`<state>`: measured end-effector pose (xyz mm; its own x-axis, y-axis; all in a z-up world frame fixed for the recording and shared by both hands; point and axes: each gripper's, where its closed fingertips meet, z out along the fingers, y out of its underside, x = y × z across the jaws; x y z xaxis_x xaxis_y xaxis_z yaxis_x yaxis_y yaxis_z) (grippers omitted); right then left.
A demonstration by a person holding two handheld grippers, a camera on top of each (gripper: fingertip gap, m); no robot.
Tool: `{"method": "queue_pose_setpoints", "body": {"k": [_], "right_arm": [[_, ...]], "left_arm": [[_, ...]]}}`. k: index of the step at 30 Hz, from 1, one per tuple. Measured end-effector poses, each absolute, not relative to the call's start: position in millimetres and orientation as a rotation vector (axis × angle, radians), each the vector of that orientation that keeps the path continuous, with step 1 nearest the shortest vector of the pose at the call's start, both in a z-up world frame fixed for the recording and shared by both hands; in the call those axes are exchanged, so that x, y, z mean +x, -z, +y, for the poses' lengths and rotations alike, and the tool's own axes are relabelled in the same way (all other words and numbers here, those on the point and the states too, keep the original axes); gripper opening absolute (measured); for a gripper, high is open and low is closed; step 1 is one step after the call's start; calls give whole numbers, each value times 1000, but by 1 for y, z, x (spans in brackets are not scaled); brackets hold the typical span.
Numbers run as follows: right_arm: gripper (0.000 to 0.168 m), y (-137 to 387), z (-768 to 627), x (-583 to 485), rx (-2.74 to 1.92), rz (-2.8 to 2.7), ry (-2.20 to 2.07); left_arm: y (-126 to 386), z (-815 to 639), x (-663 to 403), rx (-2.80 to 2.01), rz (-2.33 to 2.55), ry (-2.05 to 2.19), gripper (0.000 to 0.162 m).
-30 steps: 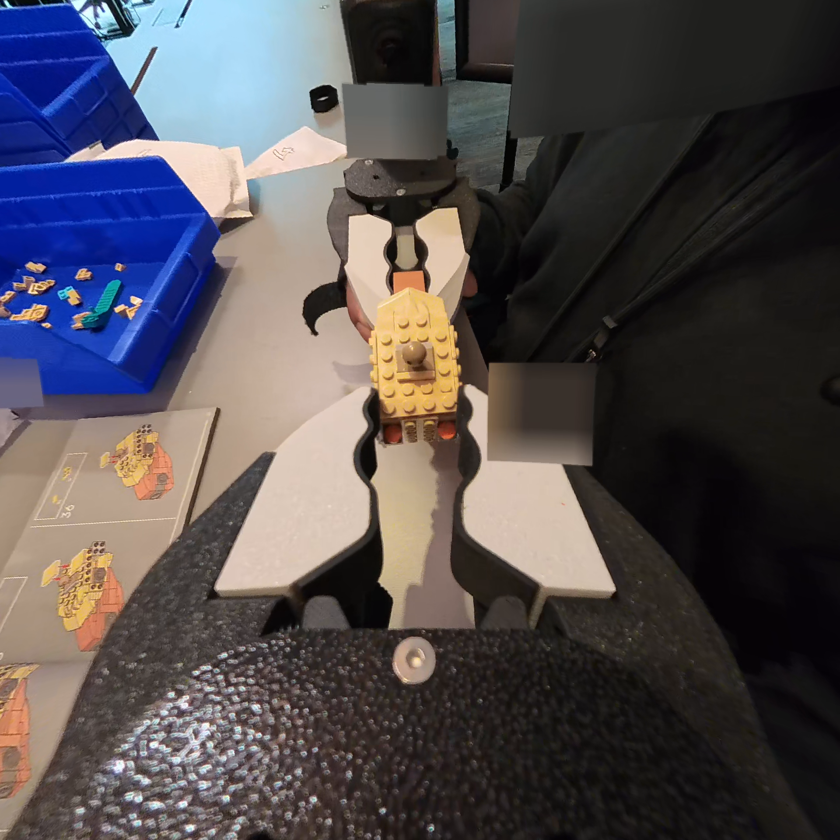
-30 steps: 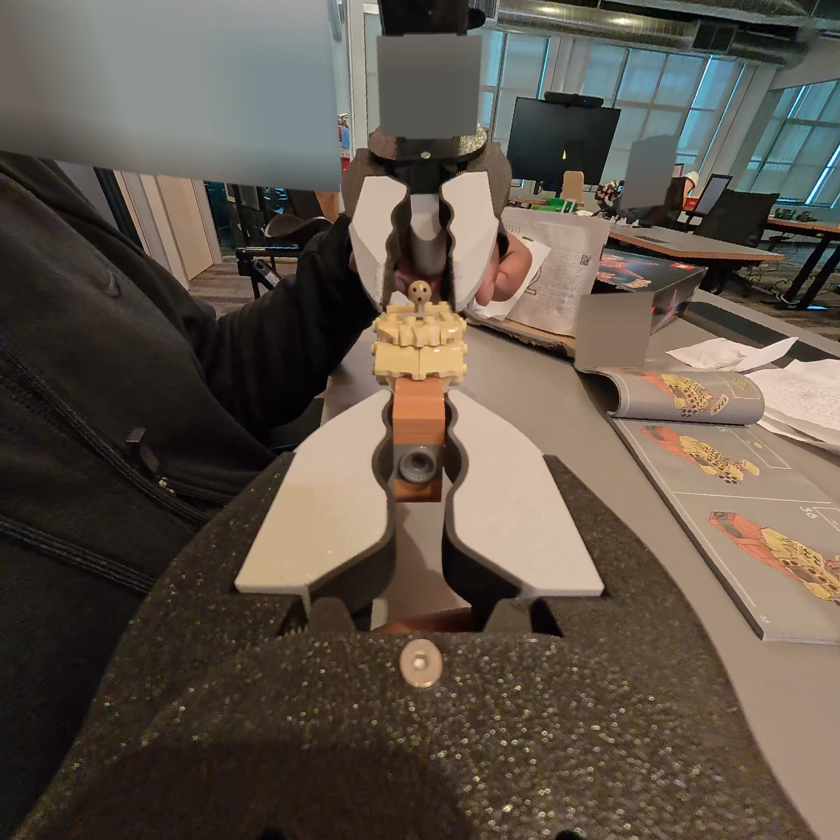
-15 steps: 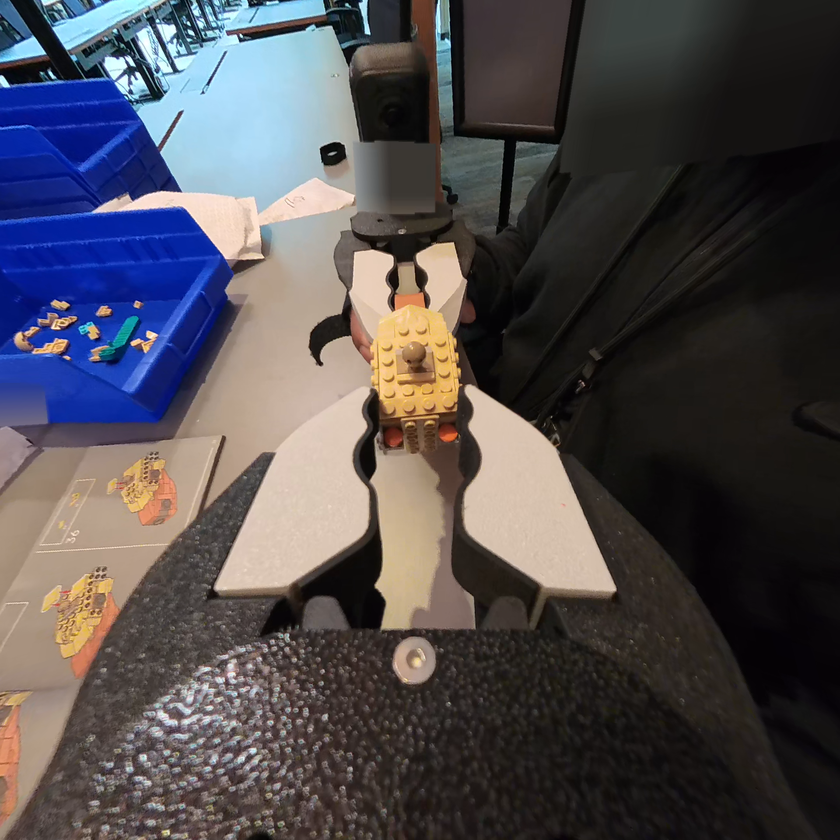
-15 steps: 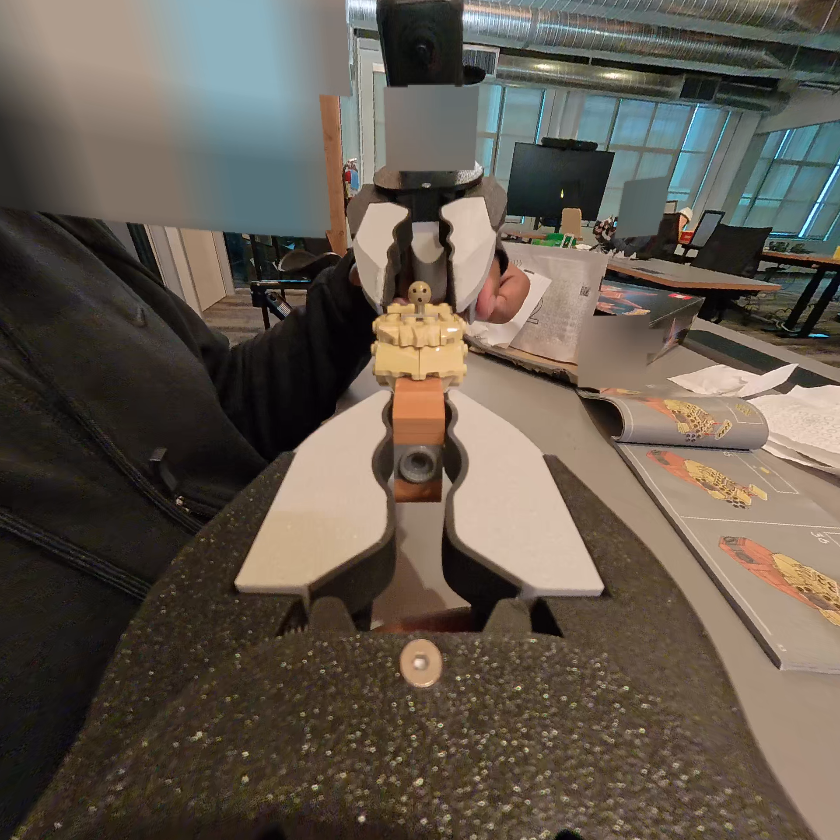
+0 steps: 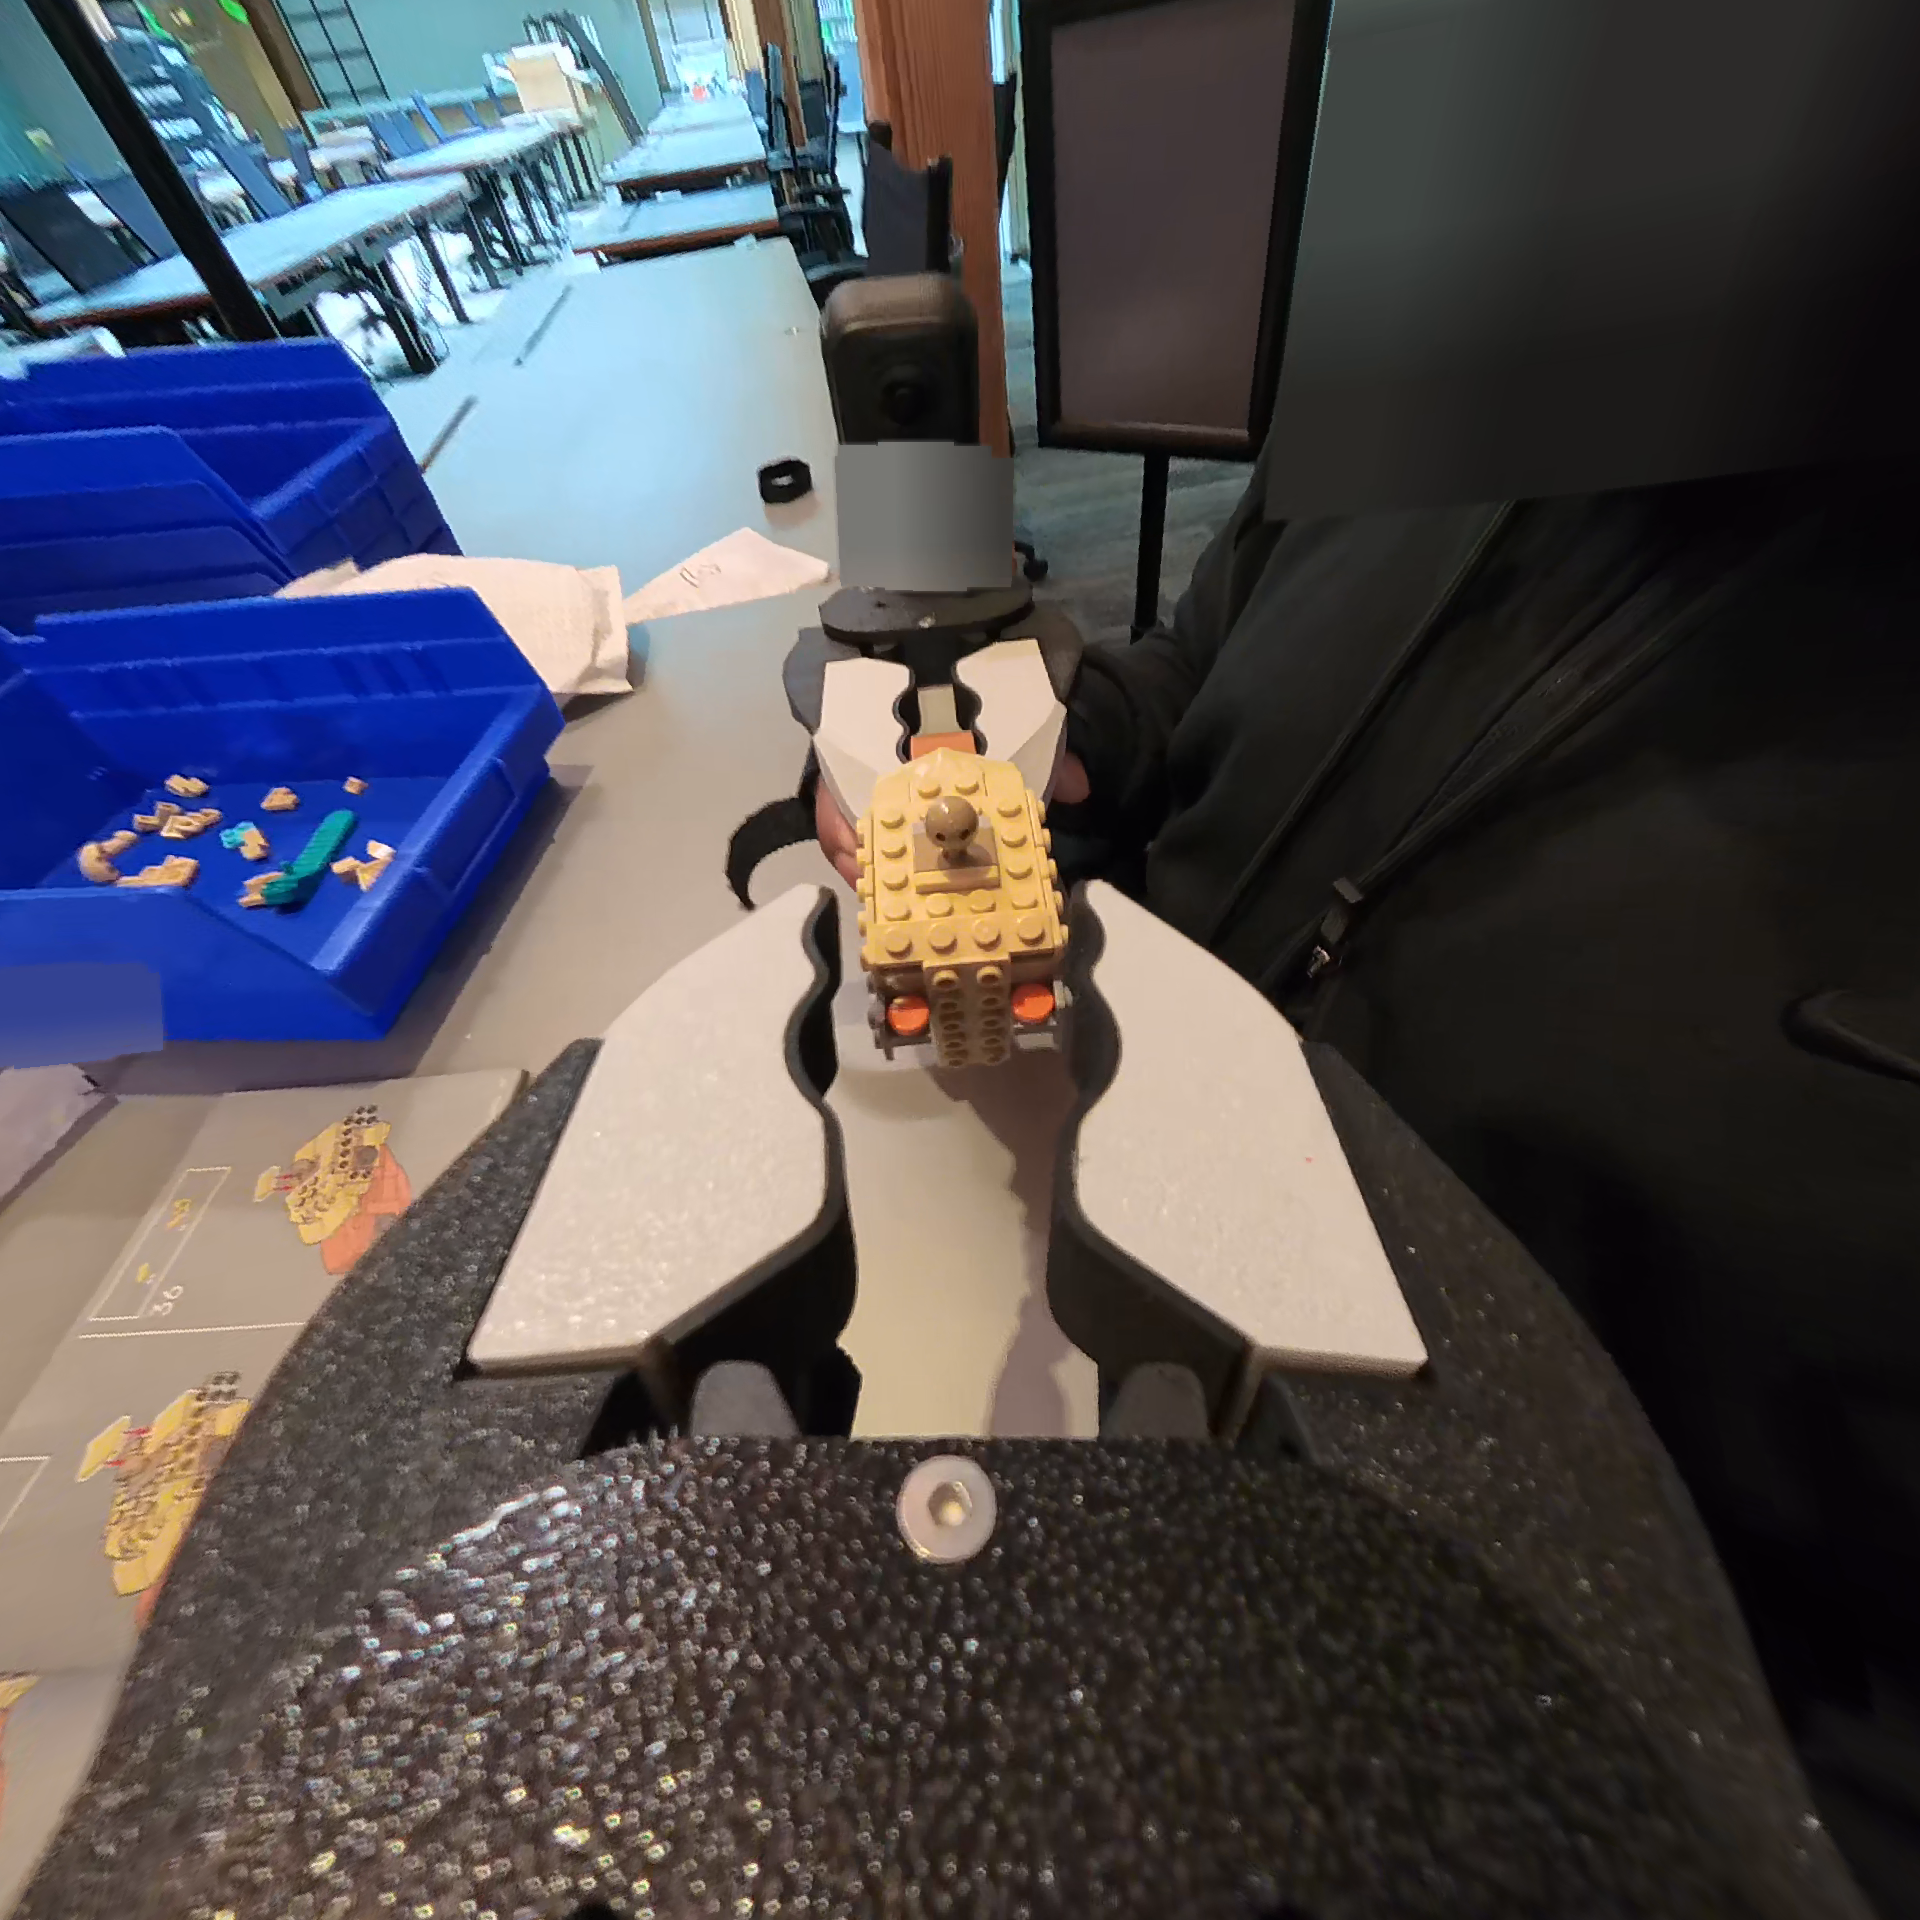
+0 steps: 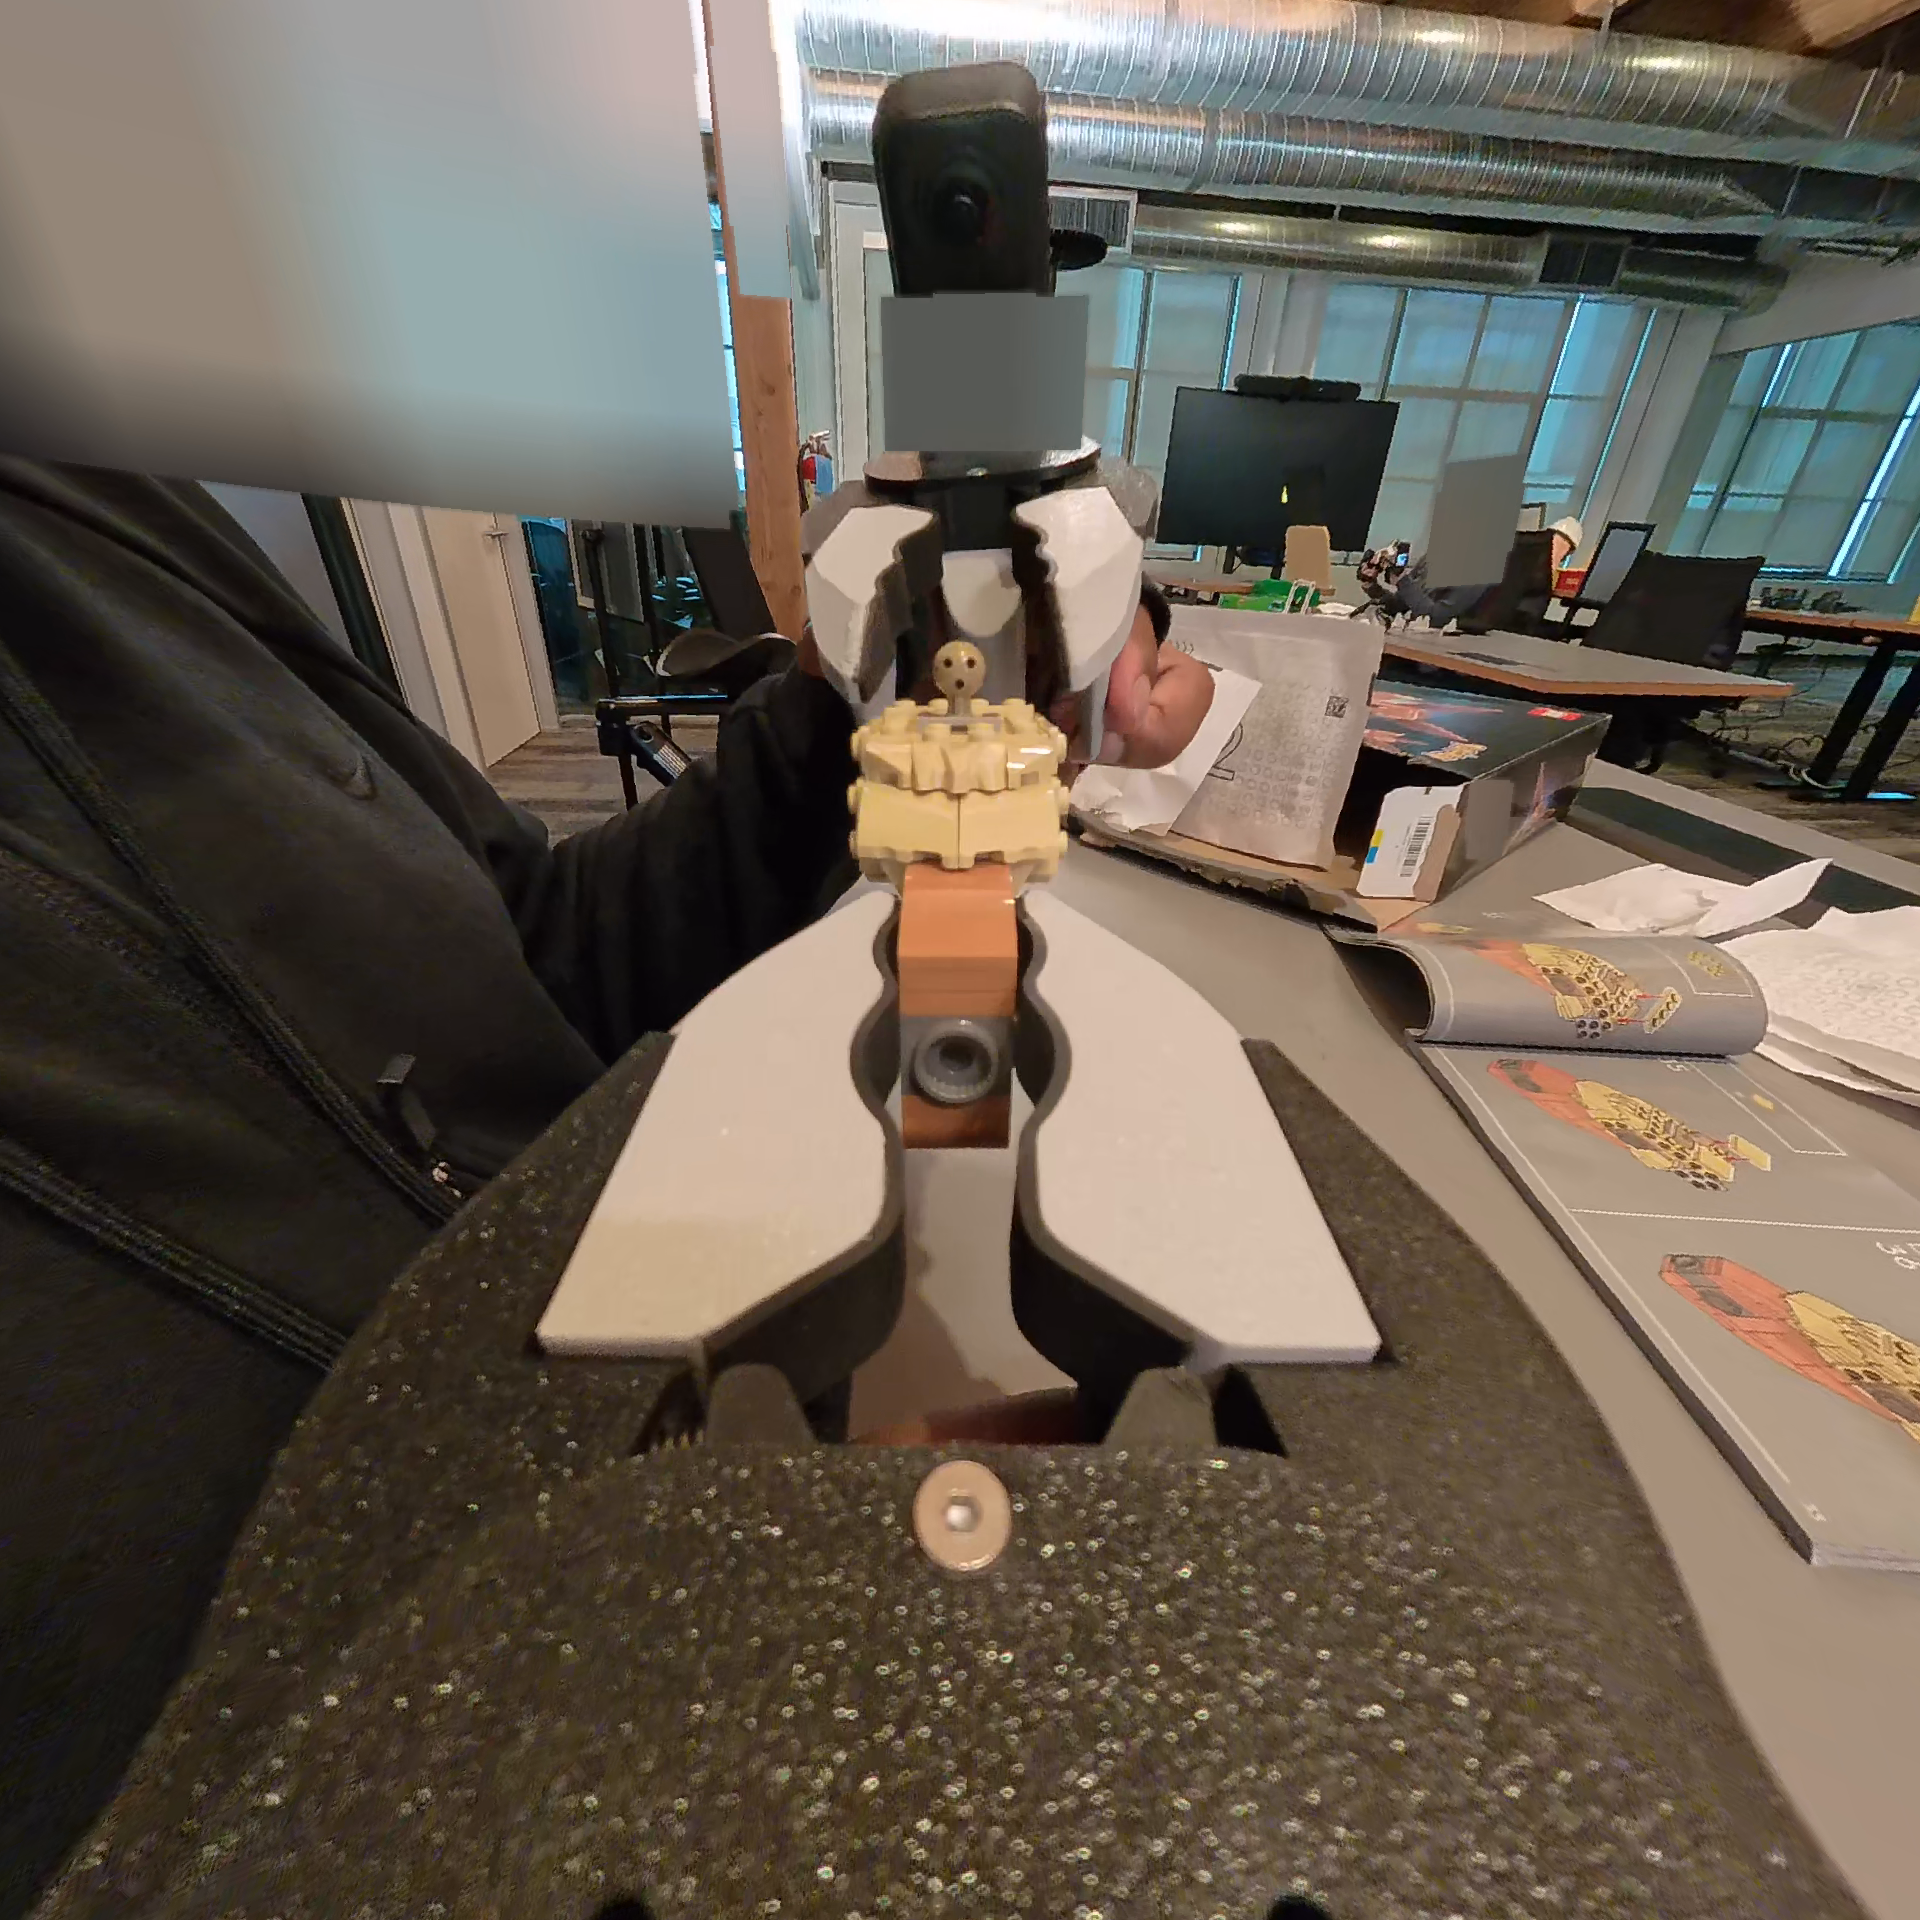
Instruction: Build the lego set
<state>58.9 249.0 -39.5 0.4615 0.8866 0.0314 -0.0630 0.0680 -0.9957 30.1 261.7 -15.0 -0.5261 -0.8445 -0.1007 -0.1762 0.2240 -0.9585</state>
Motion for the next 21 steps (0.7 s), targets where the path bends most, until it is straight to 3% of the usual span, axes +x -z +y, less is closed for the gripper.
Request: {"method": "queue_pose_setpoints", "body": {"k": [4,11,21], "right_arm": [[17,37,249,62,-1298,-808,-866],[17,30,250,70,-1288,-760,-911],[17,27,251,79,-1294,-719,-941]], "left_arm": [[5,268,27,-876,1783,1275,44],[-10,261,16,-523,1697,744,48],[1,257,30,-366,1721,298,51]]}}
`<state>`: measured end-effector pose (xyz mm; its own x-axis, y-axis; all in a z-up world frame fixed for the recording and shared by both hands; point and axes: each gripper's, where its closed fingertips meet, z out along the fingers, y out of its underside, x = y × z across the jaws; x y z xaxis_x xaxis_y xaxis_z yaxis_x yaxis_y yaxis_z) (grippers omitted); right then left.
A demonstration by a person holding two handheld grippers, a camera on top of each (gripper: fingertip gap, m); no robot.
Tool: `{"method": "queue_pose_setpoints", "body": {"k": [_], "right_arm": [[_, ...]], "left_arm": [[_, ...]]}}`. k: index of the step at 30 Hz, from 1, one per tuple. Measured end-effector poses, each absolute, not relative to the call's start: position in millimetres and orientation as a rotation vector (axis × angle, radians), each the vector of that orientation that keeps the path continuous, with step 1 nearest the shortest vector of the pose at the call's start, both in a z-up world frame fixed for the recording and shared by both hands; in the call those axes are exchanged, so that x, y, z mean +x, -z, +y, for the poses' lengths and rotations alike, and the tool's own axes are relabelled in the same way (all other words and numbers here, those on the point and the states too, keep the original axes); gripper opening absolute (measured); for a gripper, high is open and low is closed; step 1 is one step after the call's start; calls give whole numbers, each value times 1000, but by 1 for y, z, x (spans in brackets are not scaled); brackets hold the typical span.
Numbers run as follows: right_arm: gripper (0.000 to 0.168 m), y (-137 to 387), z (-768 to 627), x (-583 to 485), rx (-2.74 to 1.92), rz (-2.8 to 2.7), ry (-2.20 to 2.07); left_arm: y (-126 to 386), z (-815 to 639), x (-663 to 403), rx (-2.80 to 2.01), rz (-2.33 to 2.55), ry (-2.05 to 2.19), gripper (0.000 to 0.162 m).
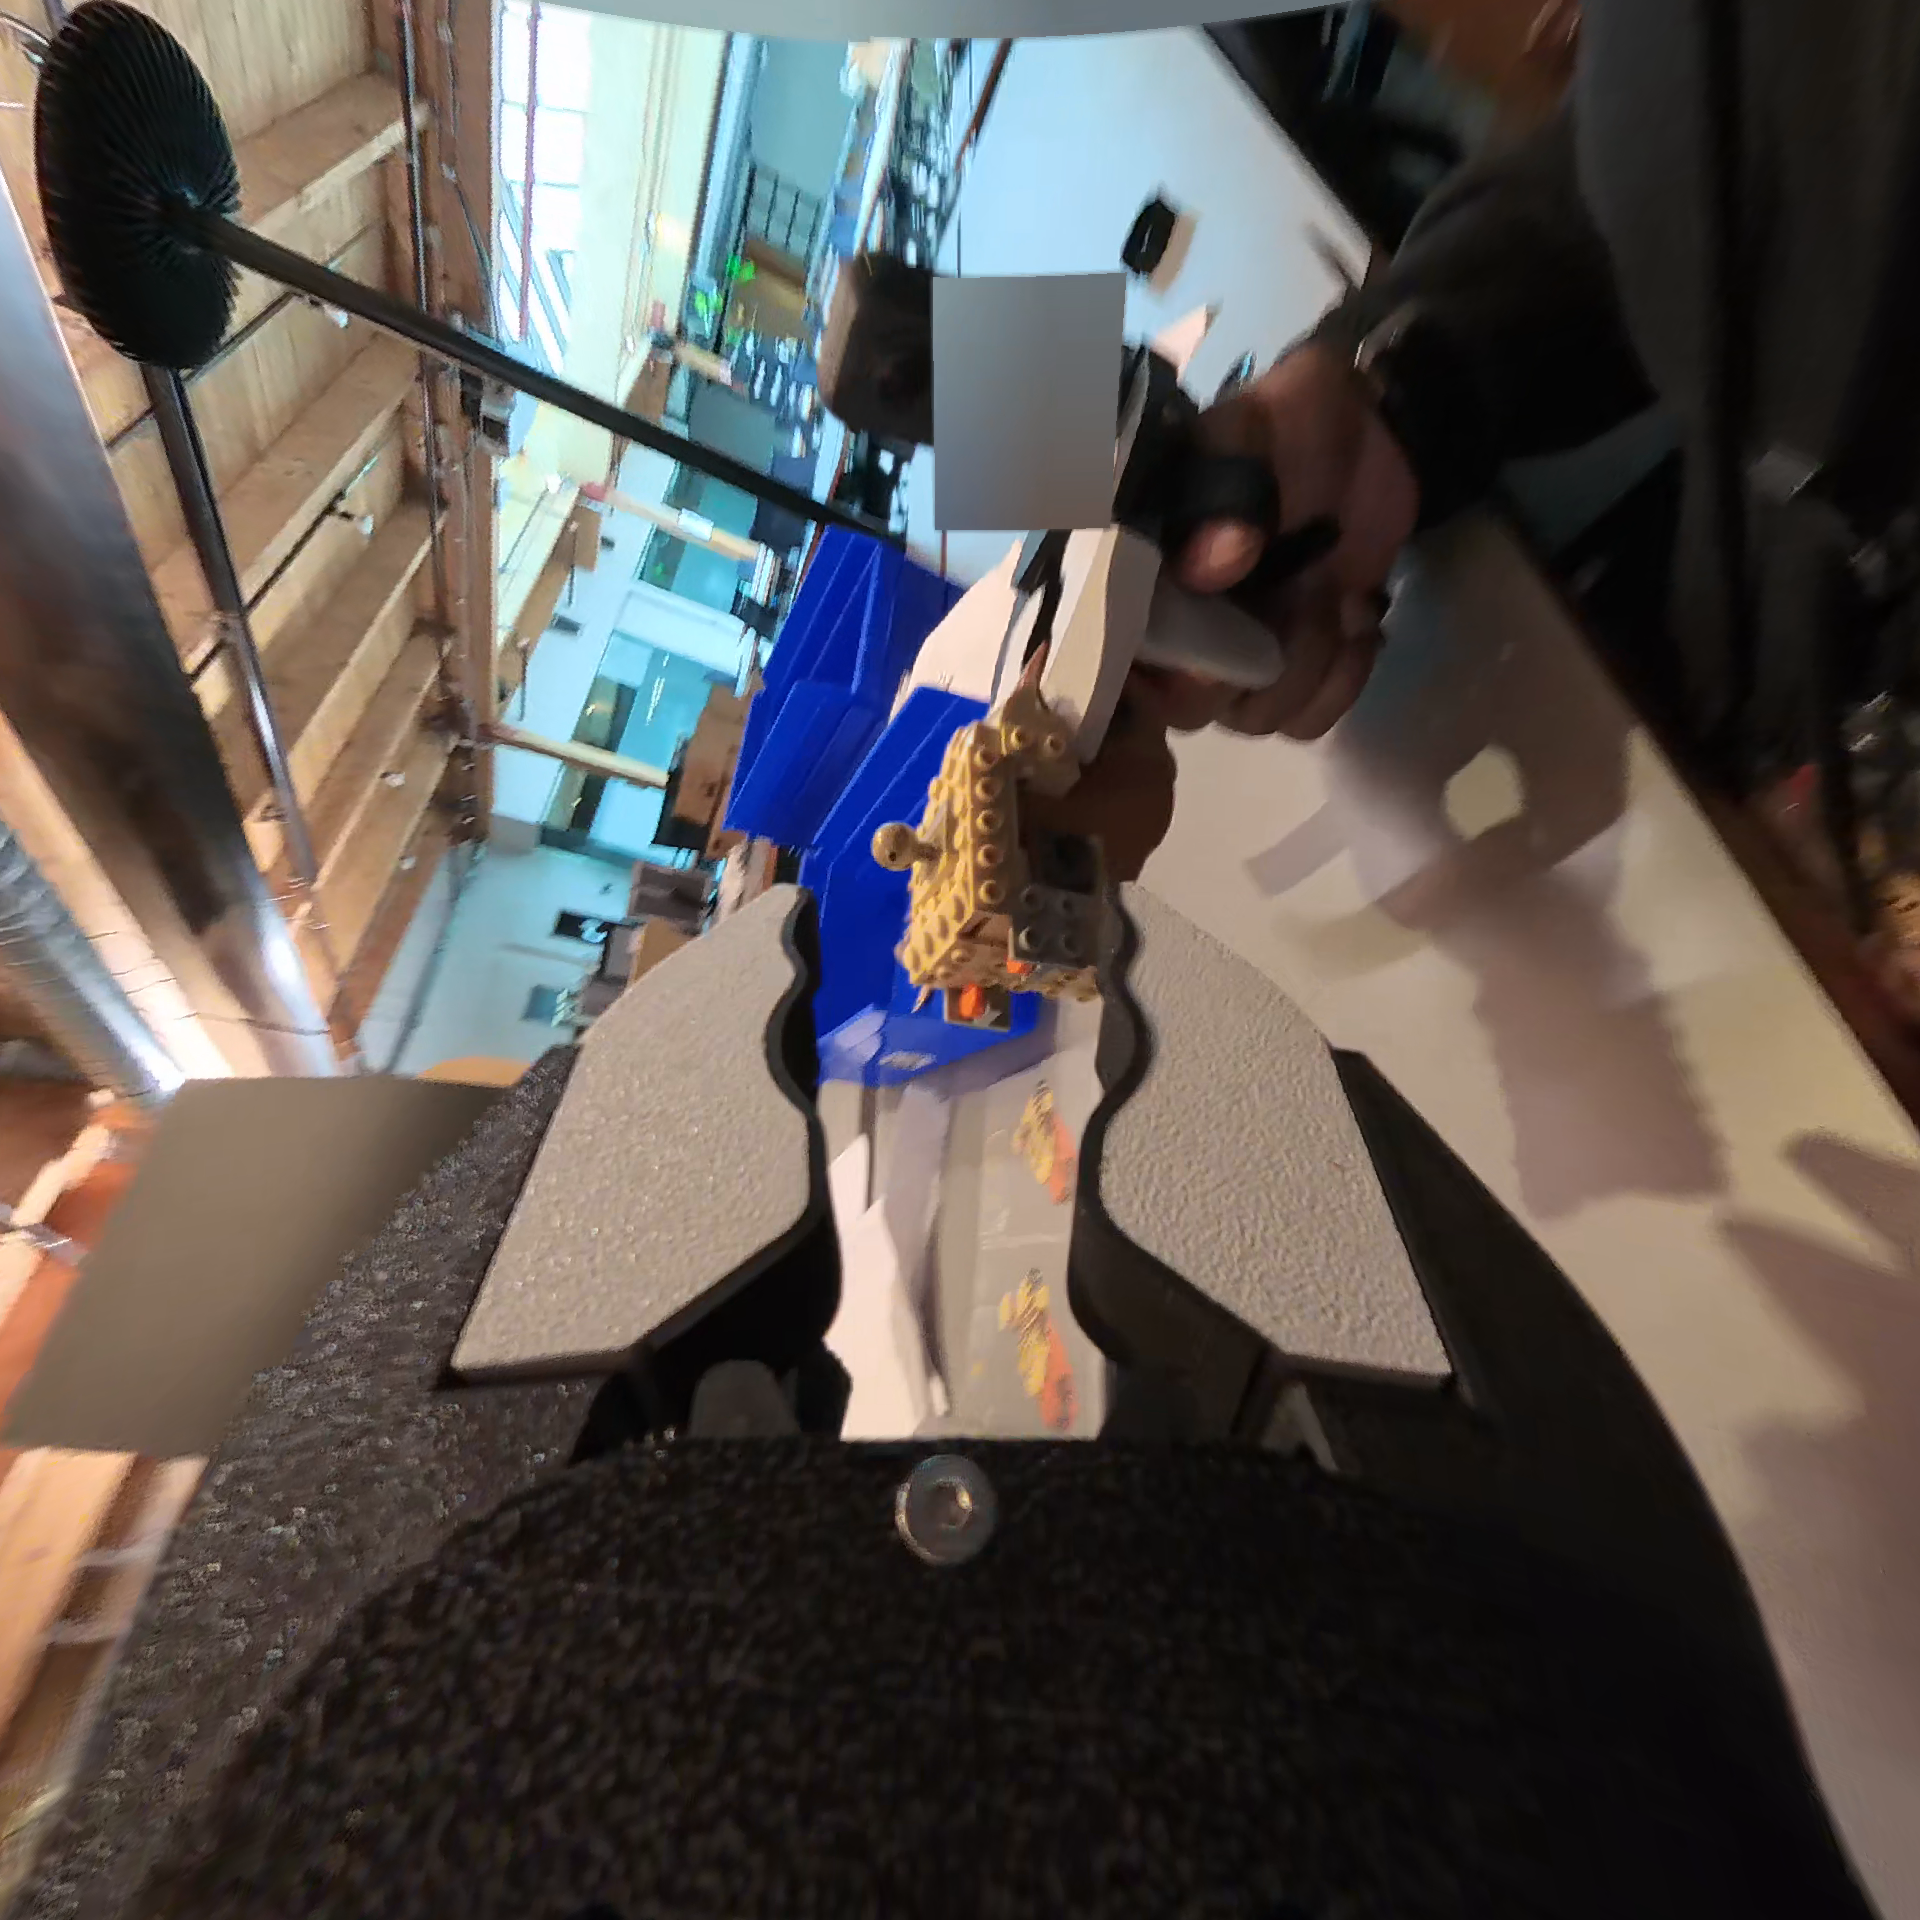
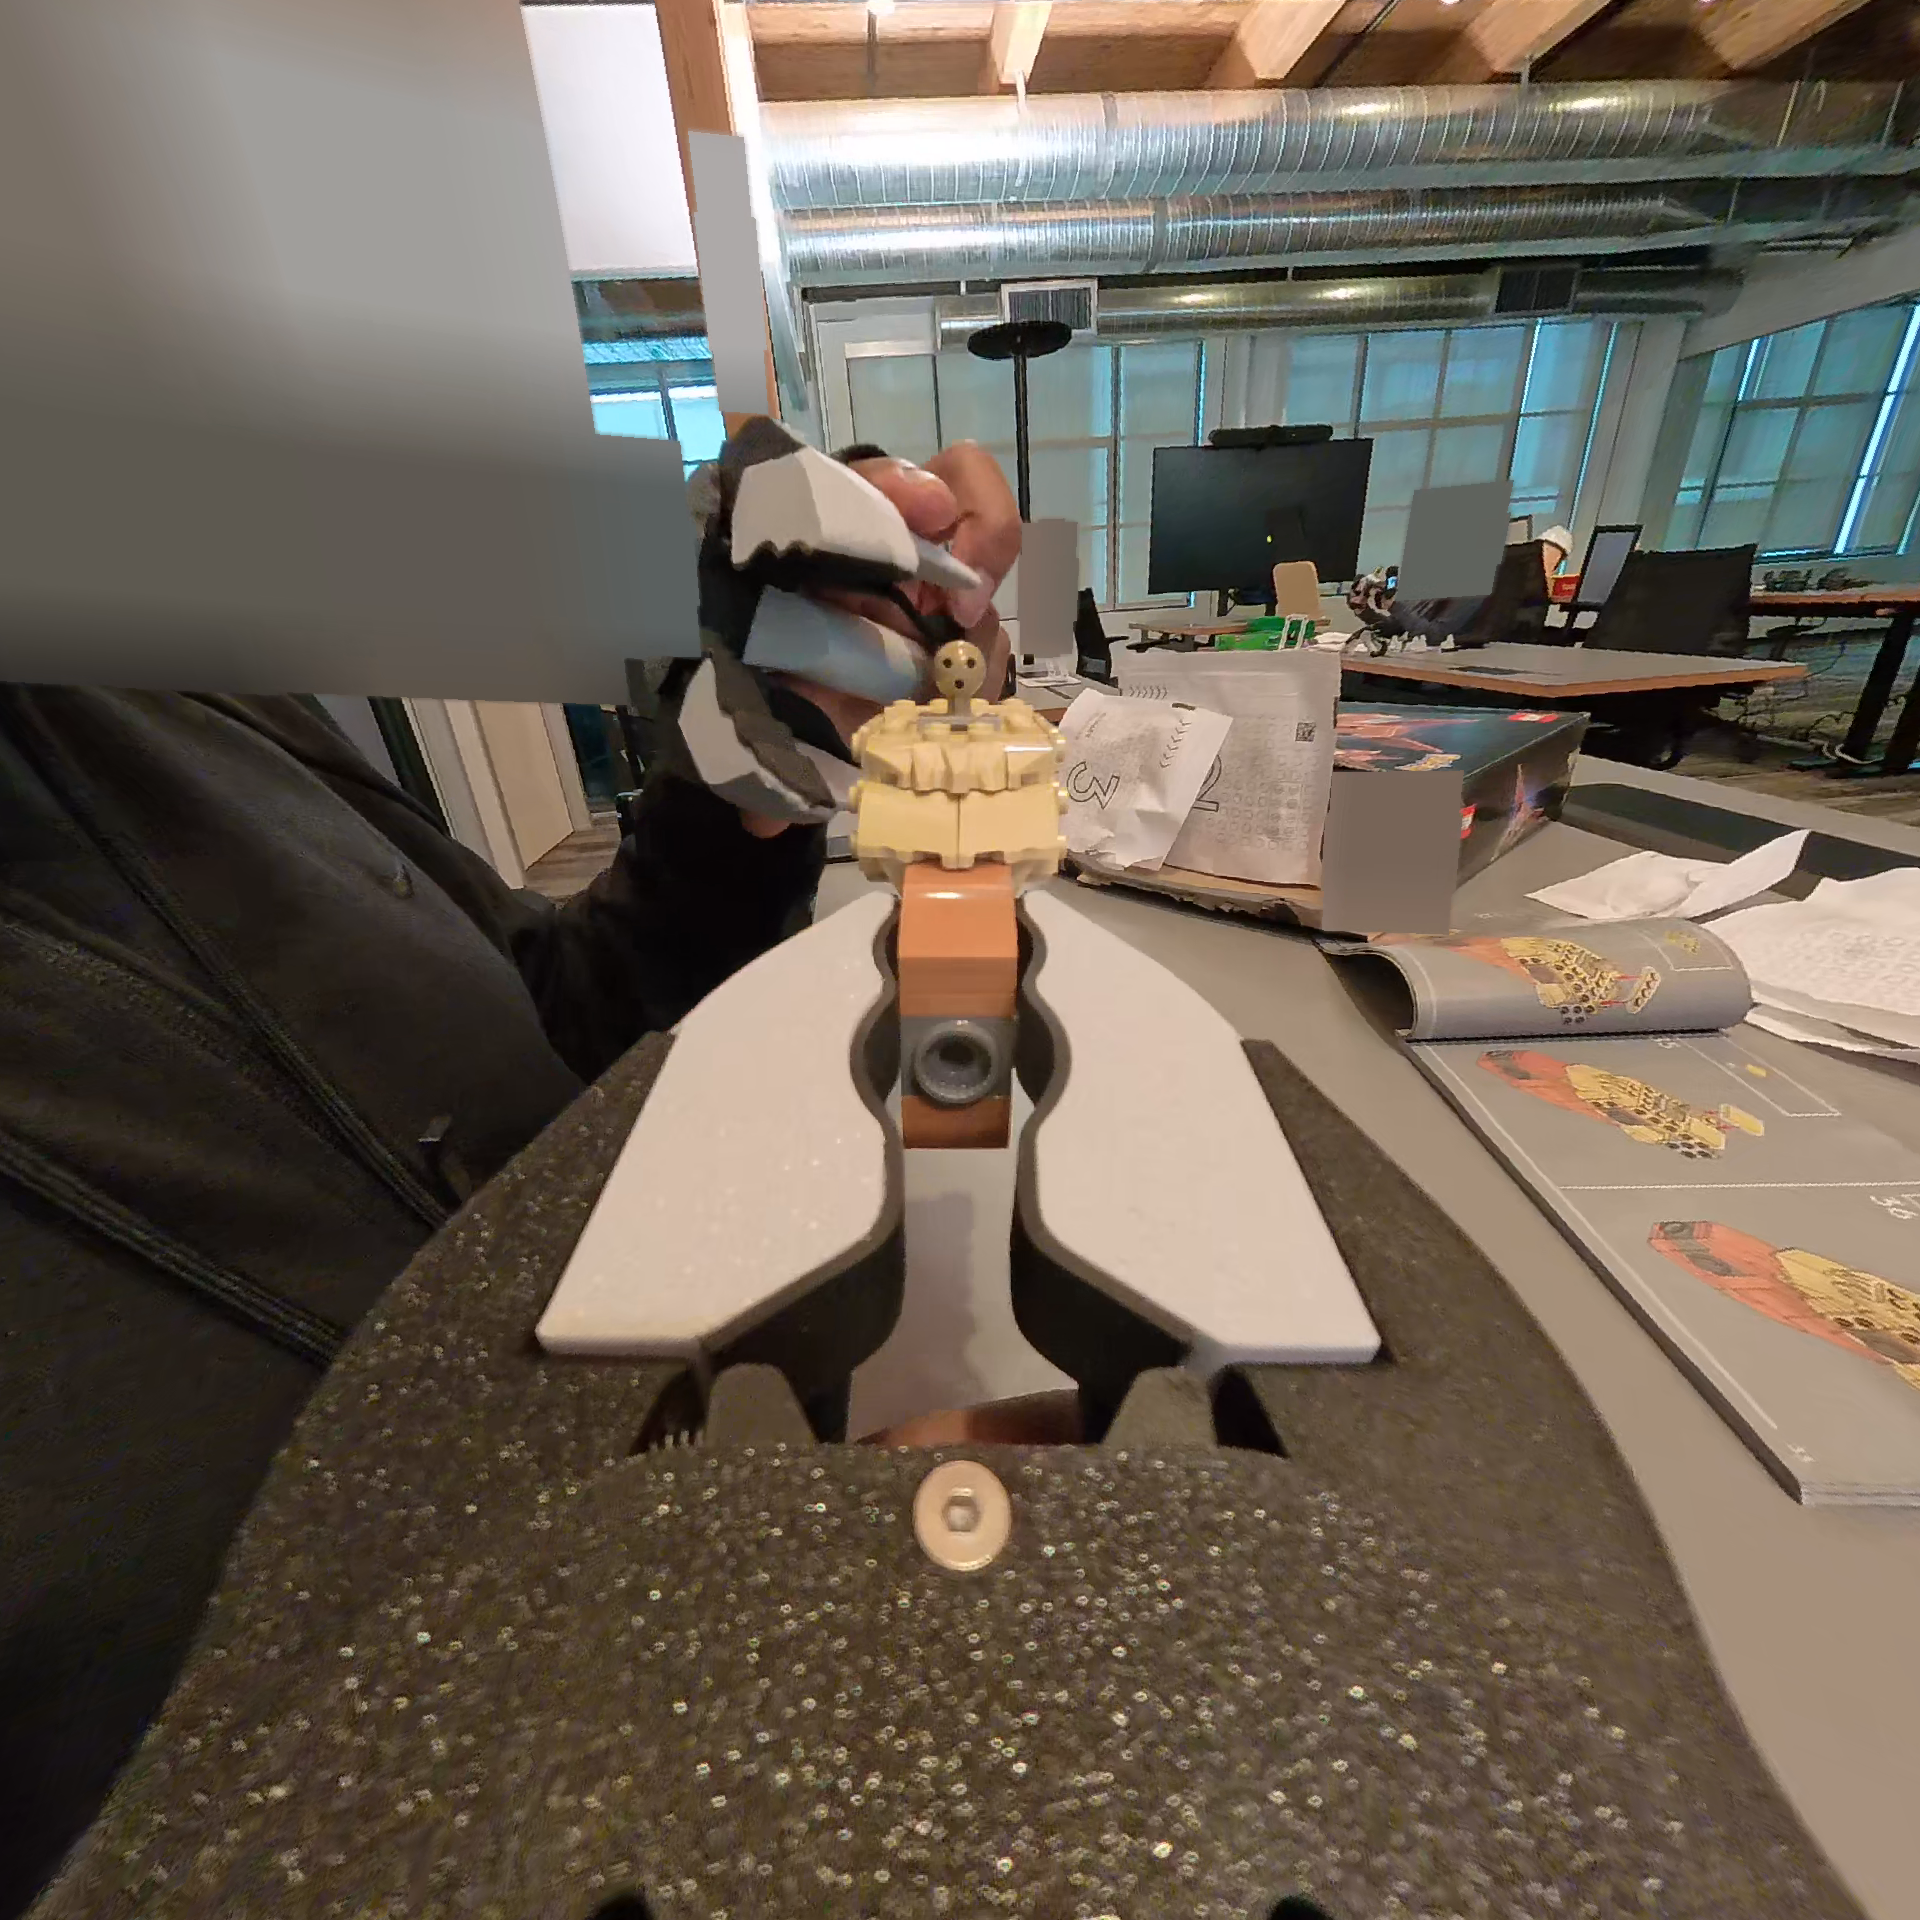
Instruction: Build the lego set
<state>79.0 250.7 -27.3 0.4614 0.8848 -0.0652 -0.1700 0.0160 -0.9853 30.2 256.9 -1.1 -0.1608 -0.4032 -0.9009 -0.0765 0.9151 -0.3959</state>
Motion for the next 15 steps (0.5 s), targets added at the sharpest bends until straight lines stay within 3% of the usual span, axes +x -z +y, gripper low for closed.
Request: {"method": "queue_pose_setpoints", "body": {"k": [15], "right_arm": [[17,29,248,75,-1294,-749,-931]], "left_arm": [[21,265,37,-312,1812,-28,35]]}}
